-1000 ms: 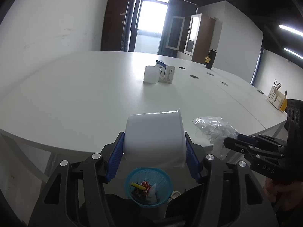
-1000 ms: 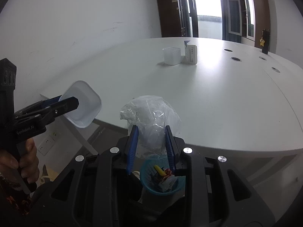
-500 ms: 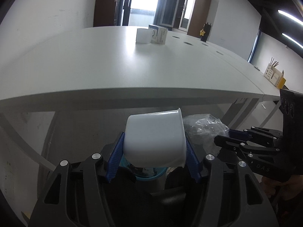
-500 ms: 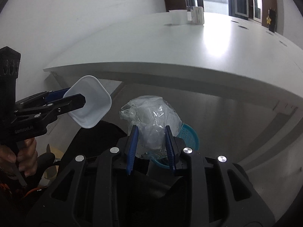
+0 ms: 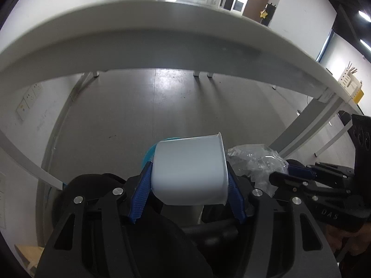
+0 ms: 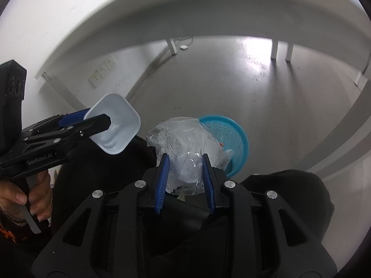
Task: Collect trash
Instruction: 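Lift the white cup and clear plastic and carry both over the blue basket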
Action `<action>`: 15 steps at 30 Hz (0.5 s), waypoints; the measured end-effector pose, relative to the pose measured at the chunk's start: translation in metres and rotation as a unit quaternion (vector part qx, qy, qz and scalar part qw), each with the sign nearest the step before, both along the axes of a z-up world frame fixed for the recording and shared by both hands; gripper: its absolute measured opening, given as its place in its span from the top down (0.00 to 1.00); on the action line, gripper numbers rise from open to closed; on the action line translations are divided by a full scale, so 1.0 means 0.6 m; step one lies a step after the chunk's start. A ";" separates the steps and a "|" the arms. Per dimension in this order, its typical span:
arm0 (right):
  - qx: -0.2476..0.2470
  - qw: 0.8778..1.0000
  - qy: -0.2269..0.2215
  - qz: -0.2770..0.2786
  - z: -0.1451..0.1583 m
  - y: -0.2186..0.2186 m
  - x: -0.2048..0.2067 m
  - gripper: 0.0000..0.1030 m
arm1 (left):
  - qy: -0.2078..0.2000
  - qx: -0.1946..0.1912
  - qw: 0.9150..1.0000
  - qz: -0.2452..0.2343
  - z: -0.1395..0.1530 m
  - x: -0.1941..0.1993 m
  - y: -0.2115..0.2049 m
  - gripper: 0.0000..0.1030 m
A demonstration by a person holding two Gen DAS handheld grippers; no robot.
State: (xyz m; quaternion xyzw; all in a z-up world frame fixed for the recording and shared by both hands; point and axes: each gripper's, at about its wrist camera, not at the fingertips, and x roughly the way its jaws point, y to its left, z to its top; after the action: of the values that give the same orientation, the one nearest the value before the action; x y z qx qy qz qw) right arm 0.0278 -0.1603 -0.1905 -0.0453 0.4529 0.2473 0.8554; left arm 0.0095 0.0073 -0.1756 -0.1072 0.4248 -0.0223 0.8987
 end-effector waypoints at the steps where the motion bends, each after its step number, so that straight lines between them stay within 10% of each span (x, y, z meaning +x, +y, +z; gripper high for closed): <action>1: -0.010 1.000 0.000 -0.001 -0.007 0.002 0.006 0.74 | 0.003 -0.005 1.000 0.002 -0.009 0.011 0.001 0.43; 15: -0.036 0.997 0.069 0.002 -0.093 0.030 0.115 0.74 | 0.069 -0.043 0.996 0.044 -0.126 0.122 0.030 0.43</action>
State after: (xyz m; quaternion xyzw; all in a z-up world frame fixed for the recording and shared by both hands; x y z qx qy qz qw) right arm 0.0971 -0.1425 -0.2466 -0.0602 0.5192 0.2353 0.8194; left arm 0.0827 0.0252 -0.2509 -0.1660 0.4791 0.0062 0.8619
